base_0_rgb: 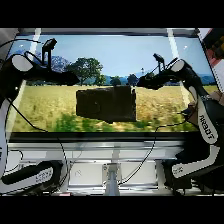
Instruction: Fold the clothes and pants, and hang the long-sleeved shirts on hangers.
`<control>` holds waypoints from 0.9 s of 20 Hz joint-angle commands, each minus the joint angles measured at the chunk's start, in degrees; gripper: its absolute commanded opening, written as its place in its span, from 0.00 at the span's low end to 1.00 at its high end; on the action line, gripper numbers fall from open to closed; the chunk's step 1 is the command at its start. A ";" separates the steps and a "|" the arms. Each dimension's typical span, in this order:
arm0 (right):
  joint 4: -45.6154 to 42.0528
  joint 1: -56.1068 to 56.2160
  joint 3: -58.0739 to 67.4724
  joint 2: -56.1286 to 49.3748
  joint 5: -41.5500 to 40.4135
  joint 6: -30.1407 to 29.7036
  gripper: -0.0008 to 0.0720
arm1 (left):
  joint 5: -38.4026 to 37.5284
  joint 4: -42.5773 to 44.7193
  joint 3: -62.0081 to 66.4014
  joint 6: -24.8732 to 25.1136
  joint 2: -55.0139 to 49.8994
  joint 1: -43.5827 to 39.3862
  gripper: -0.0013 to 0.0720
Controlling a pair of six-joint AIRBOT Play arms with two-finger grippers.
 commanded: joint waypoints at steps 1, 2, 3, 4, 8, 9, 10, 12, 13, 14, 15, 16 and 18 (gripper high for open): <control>-0.42 -8.11 1.95 -0.46 11.47 -0.33 0.86 | -0.24 0.04 0.02 0.02 -0.07 -0.13 0.59; -0.28 -10.10 1.01 -0.94 14.84 -0.59 0.86 | -0.24 0.04 0.02 0.00 -0.07 -0.13 0.59; 1.25 -11.23 -0.59 -1.49 16.39 -0.70 0.86 | -0.15 0.04 0.02 0.02 -0.07 -0.13 0.59; 4.46 -11.67 -2.69 -2.03 16.61 -2.36 0.86 | -0.13 0.04 0.02 0.00 -0.07 -0.13 0.59; 17.49 -7.52 -12.33 -3.17 7.45 -10.10 0.87 | -0.13 0.00 0.02 0.00 -0.07 -0.15 0.59; 17.49 -5.88 -13.35 -3.26 3.89 -10.05 0.87 | -0.13 0.00 0.02 -0.02 -0.07 -0.15 0.59; 17.44 -4.09 -13.46 -3.76 1.40 -10.03 0.87 | -0.13 0.00 0.02 -0.02 -0.07 -0.15 0.59; 17.59 -0.92 -13.46 -4.50 -2.14 -9.75 0.87 | -0.15 -0.04 0.02 -0.04 -0.07 -0.15 0.59; 17.57 0.46 -13.46 -4.87 -3.39 -9.20 0.87 | -0.15 -0.04 0.02 -0.04 -0.07 -0.15 0.59; 17.59 1.64 -13.46 -5.42 -4.22 -8.94 0.87 | -0.15 -0.04 0.02 -0.04 -0.07 -0.15 0.59; 17.44 2.29 -13.46 -5.88 -4.81 -8.98 0.87 | -0.20 -0.04 0.02 -0.04 -0.07 -0.15 0.59; 17.35 2.54 -13.46 -6.27 -5.25 -8.96 0.87 | -0.33 -0.07 0.02 -0.02 -0.07 -0.15 0.59; 17.14 2.36 -13.46 -6.43 -6.32 -7.54 0.87 | -0.39 -0.02 0.02 -0.02 -0.07 -0.15 0.59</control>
